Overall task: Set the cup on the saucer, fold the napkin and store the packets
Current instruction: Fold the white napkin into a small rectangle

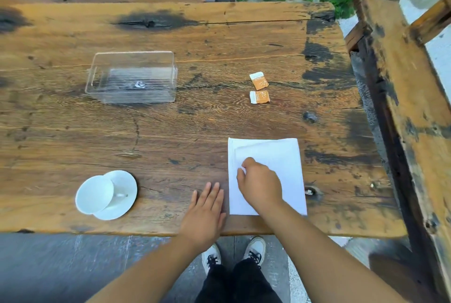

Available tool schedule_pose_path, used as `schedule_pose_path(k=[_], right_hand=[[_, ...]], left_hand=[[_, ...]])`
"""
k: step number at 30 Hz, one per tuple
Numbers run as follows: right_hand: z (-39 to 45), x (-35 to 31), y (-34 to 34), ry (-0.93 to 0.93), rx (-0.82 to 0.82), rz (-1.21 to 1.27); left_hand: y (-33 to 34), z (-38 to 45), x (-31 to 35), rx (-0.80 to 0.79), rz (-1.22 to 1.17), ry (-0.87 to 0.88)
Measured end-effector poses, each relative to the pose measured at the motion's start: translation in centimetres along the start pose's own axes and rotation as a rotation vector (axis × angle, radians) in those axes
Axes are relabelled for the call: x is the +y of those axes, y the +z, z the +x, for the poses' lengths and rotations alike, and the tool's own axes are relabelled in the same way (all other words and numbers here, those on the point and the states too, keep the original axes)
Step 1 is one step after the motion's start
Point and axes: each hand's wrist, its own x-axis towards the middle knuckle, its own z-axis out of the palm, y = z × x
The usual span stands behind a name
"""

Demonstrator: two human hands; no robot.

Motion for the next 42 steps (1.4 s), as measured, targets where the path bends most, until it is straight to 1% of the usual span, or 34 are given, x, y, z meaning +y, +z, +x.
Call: schedule_pose_path(k=[2, 3, 4, 5, 7, 9, 11, 12, 14, 16, 19, 21, 24, 25, 27, 29, 30, 33, 35, 37, 38, 40, 42], right_hand=[[-0.3, -0.8, 2.3, -0.008, -0.143, 0.014], [-0.5, -0.6, 2.9, -0.013, -0.191, 0.027], [-0.7, 0.0, 3.1, -0.018, -0.199, 0.051], [-0.8, 1.1, 2.9, -0.024, -0.173, 0.083], [-0.6, 4.3, 1.9, -0.041, -0.064, 0.108], [0.1, 8.1, 0.7, -0.051, 0.048, 0.039], [0.8, 11.2, -0.2, -0.031, 0.074, -0.037], [0.9, 12.3, -0.3, -0.020, 0.038, -0.075], [0.6, 13.5, 0.0, -0.055, -0.076, -0.171], [-0.2, 14.3, 0.8, -0.146, -0.154, -0.238], [-1.2, 14.8, 1.9, -0.223, -0.170, -0.246], [-1.4, 14.8, 2.0, -0.226, -0.150, -0.214], [-1.6, 15.0, 2.0, -0.254, -0.155, -0.183], [-1.6, 15.1, 1.9, -0.260, -0.165, -0.181], [-2.1, 15.4, 1.6, -0.268, -0.161, -0.195], [-2.8, 15.5, 1.2, -0.269, -0.135, -0.246], [-3.2, 15.4, 1.2, -0.280, -0.132, -0.269], [-3.8, 14.8, 1.5, -0.352, -0.088, -0.249], [-3.0, 14.5, 1.0, -0.324, -0.036, -0.181], [-1.3, 14.2, 0.2, -0.301, -0.011, -0.156], [-0.4, 14.0, -0.2, -0.307, -0.045, -0.174], [1.5, 13.7, -0.6, -0.343, -0.186, -0.239], [2.6, 13.6, -0.5, -0.352, -0.289, -0.327]], left_hand=[[0.4, -1.1, -0.7, 0.029, -0.033, -0.036], [0.4, -1.5, -0.9, 0.047, -0.051, -0.052], [0.4, -1.8, -1.1, 0.069, -0.072, -0.067], [0.3, -2.0, -1.1, 0.090, -0.097, -0.079], [-0.3, -2.1, -0.6, 0.127, -0.156, -0.091], [-1.2, -1.6, 0.5, 0.164, -0.252, -0.067], [-2.6, -0.3, 2.0, 0.210, -0.397, -0.053], [-3.3, 0.6, 2.8, 0.244, -0.490, -0.083], [-4.9, 3.1, 3.6, 0.286, -0.734, -0.238], [-6.5, 6.5, 3.8, 0.276, -0.934, -0.420], [-8.3, 11.4, 2.9, 0.258, -1.111, -0.575], [-8.9, 13.9, 2.3, 0.212, -1.147, -0.634], [-8.8, 15.9, 1.9, 0.161, -1.175, -0.630], [-8.8, 16.0, 1.9, 0.167, -1.237, -0.588], [-8.6, 15.7, 1.4, 0.191, -1.347, -0.431], [-7.9, 15.0, 0.9, 0.232, -1.295, -0.294], [-7.6, 14.6, 0.6, 0.254, -1.240, -0.274], [-6.9, 14.5, 0.1, 0.308, -1.069, -0.343], [-6.8, 15.0, -0.1, 0.303, -0.977, -0.375], [-7.1, 15.2, -0.3, 0.275, -0.926, -0.353], [-7.2, 15.2, -0.4, 0.254, -0.911, -0.335], [-7.3, 15.0, -0.7, 0.209, -0.902, -0.297], [-7.6, 14.9, -0.9, 0.188, -0.845, -0.308]])
